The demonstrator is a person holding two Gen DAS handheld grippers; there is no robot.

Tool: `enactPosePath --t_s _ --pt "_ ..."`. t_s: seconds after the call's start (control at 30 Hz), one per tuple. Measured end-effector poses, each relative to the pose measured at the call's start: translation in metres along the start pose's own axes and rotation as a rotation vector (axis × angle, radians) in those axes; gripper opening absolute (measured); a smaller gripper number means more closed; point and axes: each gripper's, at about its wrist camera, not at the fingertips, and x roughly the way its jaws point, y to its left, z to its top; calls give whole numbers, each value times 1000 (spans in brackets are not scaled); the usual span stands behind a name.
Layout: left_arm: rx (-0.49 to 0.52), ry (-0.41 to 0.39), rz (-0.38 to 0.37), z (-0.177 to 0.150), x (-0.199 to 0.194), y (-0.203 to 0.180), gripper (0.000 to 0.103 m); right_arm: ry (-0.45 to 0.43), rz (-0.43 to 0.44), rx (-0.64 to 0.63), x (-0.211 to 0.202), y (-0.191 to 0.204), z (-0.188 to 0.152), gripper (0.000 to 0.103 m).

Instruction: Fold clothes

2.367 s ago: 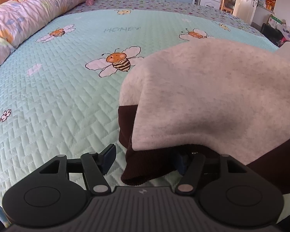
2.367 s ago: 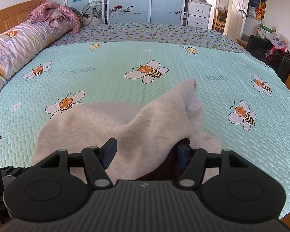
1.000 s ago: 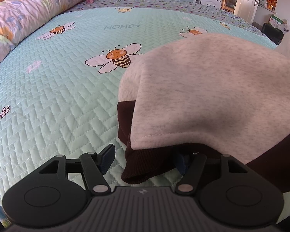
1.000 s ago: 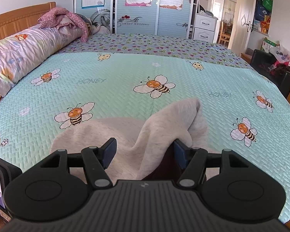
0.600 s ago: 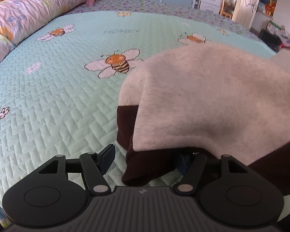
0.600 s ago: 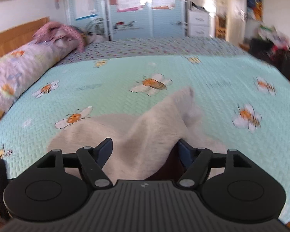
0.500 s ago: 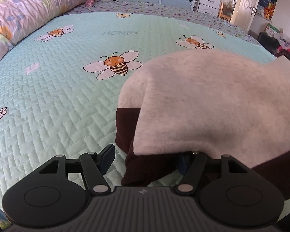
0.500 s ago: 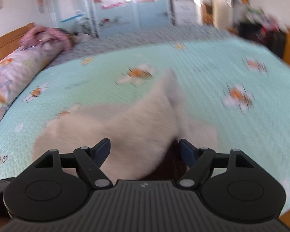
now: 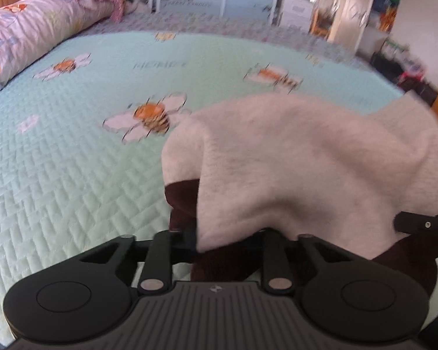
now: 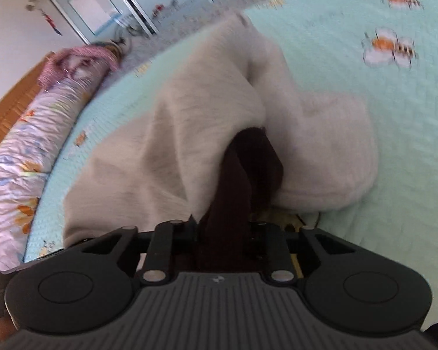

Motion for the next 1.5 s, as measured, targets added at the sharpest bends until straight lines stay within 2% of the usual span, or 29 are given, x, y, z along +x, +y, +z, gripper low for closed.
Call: enactPosePath --t_s 0.17,0.23,0.33,0.53,0.67,0.77,0.83,0.87,0.93,0.97,1.03,1.1,1.2,1.3,1.5 --pt "-10 -159 -70 15 -48 -1 15 -111 104 10 -49 18 14 20" --pt "-4 -236 -75 24 -71 -3 11 -159 136 -4 -72 26 21 20" --pt "0 -335 -88 35 -108 -8 11 -221 183 -19 -102 34 34 20" --pt "35 -486 -119 51 -170 -19 11 -346 285 -44 -161 46 56 20" --pt "36 -529 -116 60 -184 -20 11 -393 344 -40 -180 49 70 20" --pt "30 -484 -62 64 -161 -15 16 -404 335 -54 -169 50 82 21" --pt "19 -376 -4 68 -127 -7 41 -387 302 -58 -144 51 92 28" --pt "16 -309 30 67 -106 -1 45 -371 276 -58 -128 50 97 32" --pt "8 -187 88 57 -69 8 47 -297 215 -37 -87 48 107 52" --pt "-4 -135 110 50 -56 12 47 -249 187 -23 -65 44 112 52" --pt "-44 -61 108 31 -44 22 47 -164 129 34 -28 32 116 53" --pt "-48 -25 82 11 -41 30 50 -157 142 117 -20 16 104 55" --pt "-25 18 55 -10 -37 30 51 -228 197 212 -34 -10 84 63" --pt "-19 38 26 -20 -37 30 52 -252 178 218 -52 -30 60 73" --pt "-46 62 -17 -35 -33 23 57 -91 39 -103 -49 -9 -3 74"
